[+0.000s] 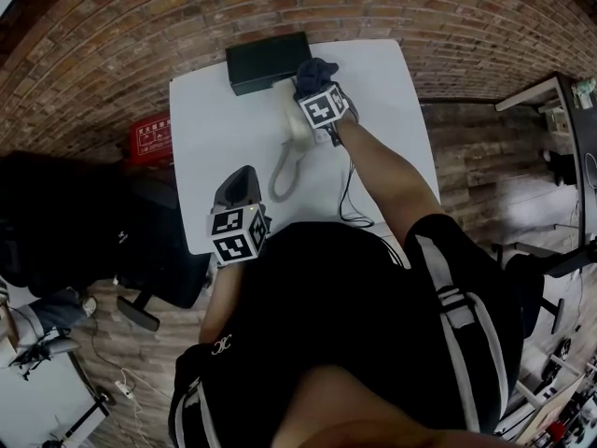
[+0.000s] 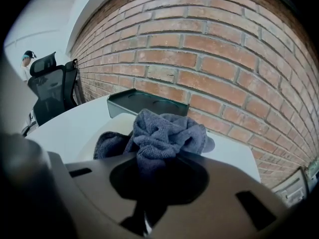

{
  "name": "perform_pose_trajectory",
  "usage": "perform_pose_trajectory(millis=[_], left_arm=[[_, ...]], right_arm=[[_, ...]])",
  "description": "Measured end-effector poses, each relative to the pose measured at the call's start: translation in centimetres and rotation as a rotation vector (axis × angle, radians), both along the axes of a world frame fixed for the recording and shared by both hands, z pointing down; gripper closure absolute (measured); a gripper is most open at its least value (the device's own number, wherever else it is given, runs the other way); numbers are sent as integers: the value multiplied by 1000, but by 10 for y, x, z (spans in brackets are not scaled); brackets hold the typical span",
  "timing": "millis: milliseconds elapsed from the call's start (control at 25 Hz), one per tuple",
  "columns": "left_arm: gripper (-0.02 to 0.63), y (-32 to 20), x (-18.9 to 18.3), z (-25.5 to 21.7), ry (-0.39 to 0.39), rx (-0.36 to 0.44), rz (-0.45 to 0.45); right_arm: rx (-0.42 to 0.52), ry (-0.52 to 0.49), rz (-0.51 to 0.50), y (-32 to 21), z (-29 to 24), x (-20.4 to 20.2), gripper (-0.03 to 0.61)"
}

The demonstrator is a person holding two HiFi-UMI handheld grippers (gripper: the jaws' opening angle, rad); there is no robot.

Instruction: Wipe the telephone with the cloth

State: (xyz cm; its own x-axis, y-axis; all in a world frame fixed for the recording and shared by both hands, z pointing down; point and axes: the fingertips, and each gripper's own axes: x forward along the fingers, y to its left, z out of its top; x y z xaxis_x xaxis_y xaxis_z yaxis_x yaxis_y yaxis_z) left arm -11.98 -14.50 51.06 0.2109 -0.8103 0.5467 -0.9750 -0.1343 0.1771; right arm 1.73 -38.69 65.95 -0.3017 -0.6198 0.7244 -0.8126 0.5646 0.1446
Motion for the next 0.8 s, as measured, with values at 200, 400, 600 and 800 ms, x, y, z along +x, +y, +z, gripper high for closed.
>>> perform_pose_trajectory(millis=[200, 400, 600, 800], left_arm=[[614, 1, -6, -1, -3, 5, -20], [614, -1, -10, 1, 0, -1, -22], [614, -3, 0, 2, -8, -4, 8], [613, -2, -1, 3, -11, -5, 2]], right_arm=[[99, 10, 0, 12, 2, 4, 545], [118, -15, -3, 43, 6, 7, 544], [111, 11, -40, 67, 14, 17, 543], [82, -20, -20, 88, 20, 25, 545]])
